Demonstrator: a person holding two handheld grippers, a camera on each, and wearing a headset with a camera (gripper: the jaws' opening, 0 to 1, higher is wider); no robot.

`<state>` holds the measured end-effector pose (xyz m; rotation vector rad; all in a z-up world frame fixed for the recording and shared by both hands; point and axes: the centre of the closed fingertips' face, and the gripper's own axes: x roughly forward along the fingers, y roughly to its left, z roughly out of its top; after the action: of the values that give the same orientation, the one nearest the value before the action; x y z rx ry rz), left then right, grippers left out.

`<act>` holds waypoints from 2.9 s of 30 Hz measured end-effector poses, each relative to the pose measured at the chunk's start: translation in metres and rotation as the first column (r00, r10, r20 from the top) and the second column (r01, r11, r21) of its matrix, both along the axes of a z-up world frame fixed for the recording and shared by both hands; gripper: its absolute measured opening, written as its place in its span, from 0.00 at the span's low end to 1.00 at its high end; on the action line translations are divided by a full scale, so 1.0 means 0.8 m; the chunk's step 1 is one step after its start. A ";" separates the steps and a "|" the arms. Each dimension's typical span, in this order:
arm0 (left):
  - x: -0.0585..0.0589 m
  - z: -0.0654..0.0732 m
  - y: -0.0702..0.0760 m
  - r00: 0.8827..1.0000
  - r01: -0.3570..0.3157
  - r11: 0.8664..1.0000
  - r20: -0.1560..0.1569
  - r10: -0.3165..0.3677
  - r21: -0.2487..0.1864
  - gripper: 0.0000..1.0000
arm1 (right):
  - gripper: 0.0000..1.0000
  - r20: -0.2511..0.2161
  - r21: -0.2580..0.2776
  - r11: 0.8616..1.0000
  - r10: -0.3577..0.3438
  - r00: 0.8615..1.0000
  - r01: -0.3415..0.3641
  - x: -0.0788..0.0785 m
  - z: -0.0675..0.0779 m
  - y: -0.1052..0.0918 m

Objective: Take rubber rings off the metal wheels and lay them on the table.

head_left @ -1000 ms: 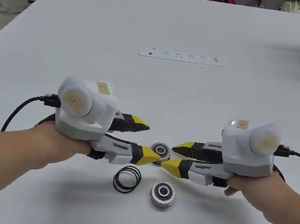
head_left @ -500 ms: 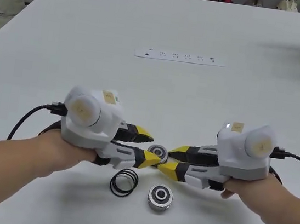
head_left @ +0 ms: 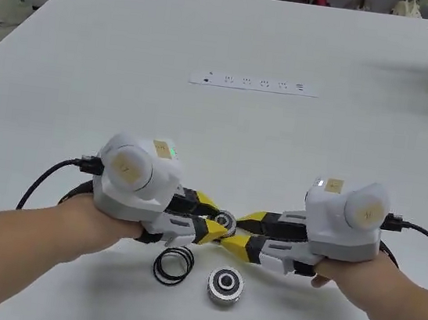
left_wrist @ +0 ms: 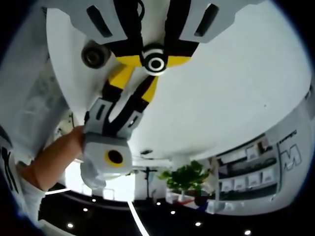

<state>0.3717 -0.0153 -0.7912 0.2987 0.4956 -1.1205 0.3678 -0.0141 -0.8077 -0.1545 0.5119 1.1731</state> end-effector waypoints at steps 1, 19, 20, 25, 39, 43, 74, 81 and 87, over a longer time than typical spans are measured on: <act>0.000 0.000 0.000 1.000 -0.004 1.000 -0.002 0.004 -0.002 0.17 | 0.19 -0.001 0.002 1.000 -0.004 1.000 0.004 0.001 0.000 -0.001; 0.003 -0.001 0.001 0.999 -0.037 0.999 -0.003 0.037 -0.009 0.13 | 0.02 -0.060 0.012 0.999 -0.045 0.997 0.045 0.001 -0.003 -0.010; 0.003 -0.001 0.000 0.999 -0.031 1.000 0.009 0.031 0.000 0.13 | 0.01 -0.065 0.015 0.999 -0.047 0.997 0.048 0.002 -0.004 -0.011; 0.003 -0.002 0.000 0.999 -0.035 0.999 0.020 0.035 0.017 0.13 | 0.00 -0.132 0.066 0.992 -0.099 0.986 0.109 0.006 0.000 -0.011; 0.001 -0.002 0.001 0.999 -0.049 0.999 0.013 0.049 0.018 0.12 | 0.00 -0.232 0.155 0.959 -0.199 0.952 0.238 0.019 0.014 -0.019; 0.001 -0.002 0.001 0.998 -0.062 0.998 0.027 0.061 0.031 0.12 | 0.00 -0.236 0.165 0.954 -0.206 0.950 0.248 0.019 0.016 -0.017; 0.002 -0.003 0.001 0.996 -0.079 0.996 0.043 0.078 0.031 0.11 | 0.00 -0.175 0.154 0.973 -0.146 0.974 0.173 0.009 0.026 -0.005; 0.002 -0.003 0.001 0.996 -0.082 0.996 0.044 0.081 0.027 0.11 | 0.00 -0.168 0.199 0.972 -0.094 0.981 0.127 0.000 0.039 0.011; 0.003 -0.003 0.001 0.995 -0.088 0.996 0.044 0.087 0.023 0.12 | 0.00 -0.172 0.168 0.972 -0.134 0.976 0.163 0.008 0.027 -0.006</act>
<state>0.3742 -0.0147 -0.7936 0.3198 0.4804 -1.0217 0.3741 -0.0190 -0.7858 0.1341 0.5443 1.0836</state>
